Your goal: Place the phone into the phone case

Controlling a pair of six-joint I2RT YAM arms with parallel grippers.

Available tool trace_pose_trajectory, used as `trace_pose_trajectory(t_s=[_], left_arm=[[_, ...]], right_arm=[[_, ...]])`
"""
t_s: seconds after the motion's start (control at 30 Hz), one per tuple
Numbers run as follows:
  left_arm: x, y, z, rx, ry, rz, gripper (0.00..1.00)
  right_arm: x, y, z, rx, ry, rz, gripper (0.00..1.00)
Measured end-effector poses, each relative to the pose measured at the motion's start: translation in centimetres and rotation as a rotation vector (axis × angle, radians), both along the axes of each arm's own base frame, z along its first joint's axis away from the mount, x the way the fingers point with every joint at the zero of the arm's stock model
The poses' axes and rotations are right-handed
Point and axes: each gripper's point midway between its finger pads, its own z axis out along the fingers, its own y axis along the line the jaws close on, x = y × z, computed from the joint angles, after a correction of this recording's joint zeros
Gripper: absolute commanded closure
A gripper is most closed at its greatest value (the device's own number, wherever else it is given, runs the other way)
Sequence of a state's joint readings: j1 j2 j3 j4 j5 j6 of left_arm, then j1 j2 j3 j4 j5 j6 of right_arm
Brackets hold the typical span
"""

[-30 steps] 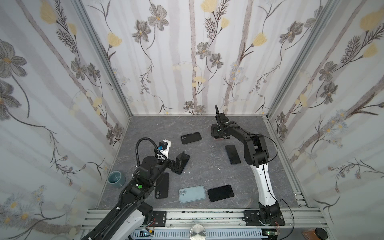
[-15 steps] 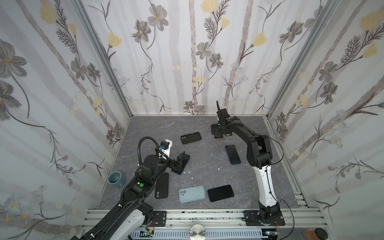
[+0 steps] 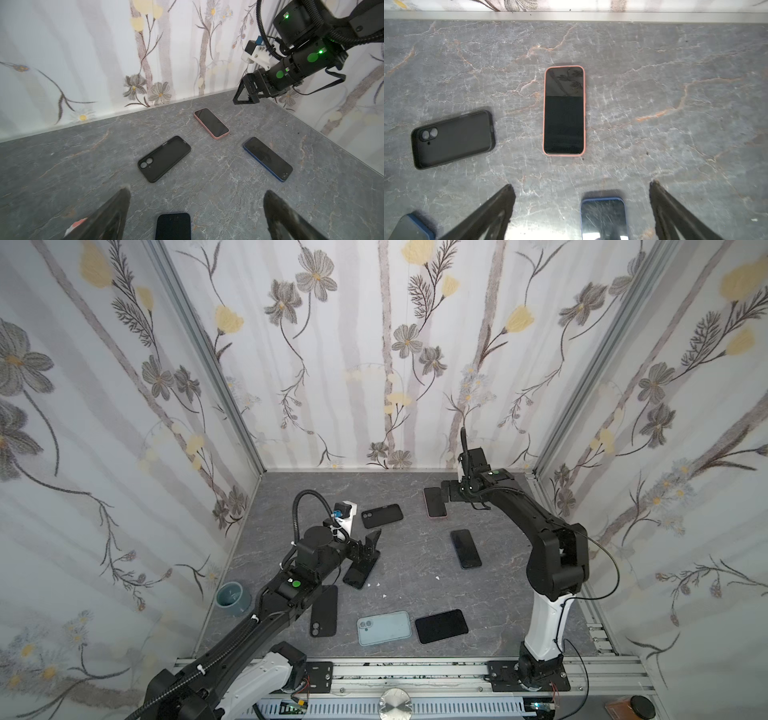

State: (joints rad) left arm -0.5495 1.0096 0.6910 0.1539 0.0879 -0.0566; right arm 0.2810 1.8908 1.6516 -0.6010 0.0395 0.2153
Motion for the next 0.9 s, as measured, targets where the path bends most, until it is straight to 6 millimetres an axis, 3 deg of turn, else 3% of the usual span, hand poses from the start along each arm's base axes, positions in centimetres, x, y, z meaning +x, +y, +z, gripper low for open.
trace_pose_trajectory(t_s=[0.13, 0.27, 0.4, 0.53, 0.67, 0.9], left_arm=[[1.1, -3.2, 0.0, -0.003, 0.039, -0.052, 0.0], [2.0, -6.9, 0.1, 0.002, 0.065, -0.119, 0.0], [2.6, -11.1, -0.3, 0.003, 0.109, -0.192, 0.01], [3.2, -15.4, -1.5, 0.016, 0.152, -0.257, 0.01], [4.1, -18.8, -3.9, 0.026, 0.24, -0.272, 0.03], [5.1, -22.7, -5.0, 0.02, 0.325, -0.281, 0.03]], right_arm=[[-2.6, -3.0, 0.2, 0.017, -0.005, -0.041, 0.0], [-5.9, -5.6, -0.9, 0.029, 0.017, -0.071, 0.0], [-10.1, -8.5, -3.3, 0.046, 0.051, -0.115, 0.0], [-14.5, -12.1, -7.0, 0.055, 0.124, -0.209, 0.01], [-16.2, -11.0, -8.2, 0.119, 0.136, -0.171, 0.03], [-15.4, -8.7, -9.0, 0.175, 0.147, -0.106, 0.04]])
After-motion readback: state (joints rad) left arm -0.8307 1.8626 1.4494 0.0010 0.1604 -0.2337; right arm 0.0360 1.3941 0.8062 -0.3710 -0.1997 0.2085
